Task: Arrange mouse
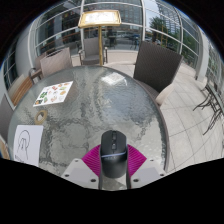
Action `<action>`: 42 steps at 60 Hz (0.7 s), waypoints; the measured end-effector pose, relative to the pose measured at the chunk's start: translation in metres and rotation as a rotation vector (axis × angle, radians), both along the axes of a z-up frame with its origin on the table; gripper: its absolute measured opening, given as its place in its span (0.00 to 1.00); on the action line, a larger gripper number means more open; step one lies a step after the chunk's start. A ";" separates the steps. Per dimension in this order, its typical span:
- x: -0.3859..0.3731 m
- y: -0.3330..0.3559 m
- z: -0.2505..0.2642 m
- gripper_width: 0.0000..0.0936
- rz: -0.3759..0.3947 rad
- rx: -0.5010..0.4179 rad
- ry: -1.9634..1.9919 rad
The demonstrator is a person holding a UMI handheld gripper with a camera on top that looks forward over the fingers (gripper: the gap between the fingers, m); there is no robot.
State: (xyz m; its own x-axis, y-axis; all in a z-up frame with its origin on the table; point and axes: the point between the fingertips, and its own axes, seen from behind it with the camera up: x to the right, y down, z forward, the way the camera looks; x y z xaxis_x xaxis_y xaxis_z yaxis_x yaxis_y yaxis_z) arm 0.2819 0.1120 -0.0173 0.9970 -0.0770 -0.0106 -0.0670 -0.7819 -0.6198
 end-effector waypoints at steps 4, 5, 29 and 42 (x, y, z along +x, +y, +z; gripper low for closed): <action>-0.002 -0.002 0.013 0.33 -0.012 -0.032 -0.019; -0.004 0.002 0.023 0.34 -0.018 -0.020 -0.017; -0.227 0.050 0.301 0.33 0.095 0.386 -0.022; -0.344 0.031 0.182 0.33 0.213 0.230 -0.025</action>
State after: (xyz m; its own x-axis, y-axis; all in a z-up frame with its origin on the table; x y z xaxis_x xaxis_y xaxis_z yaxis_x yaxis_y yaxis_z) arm -0.0619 0.1432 0.1650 0.9906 0.1348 0.0212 0.1005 -0.6158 -0.7814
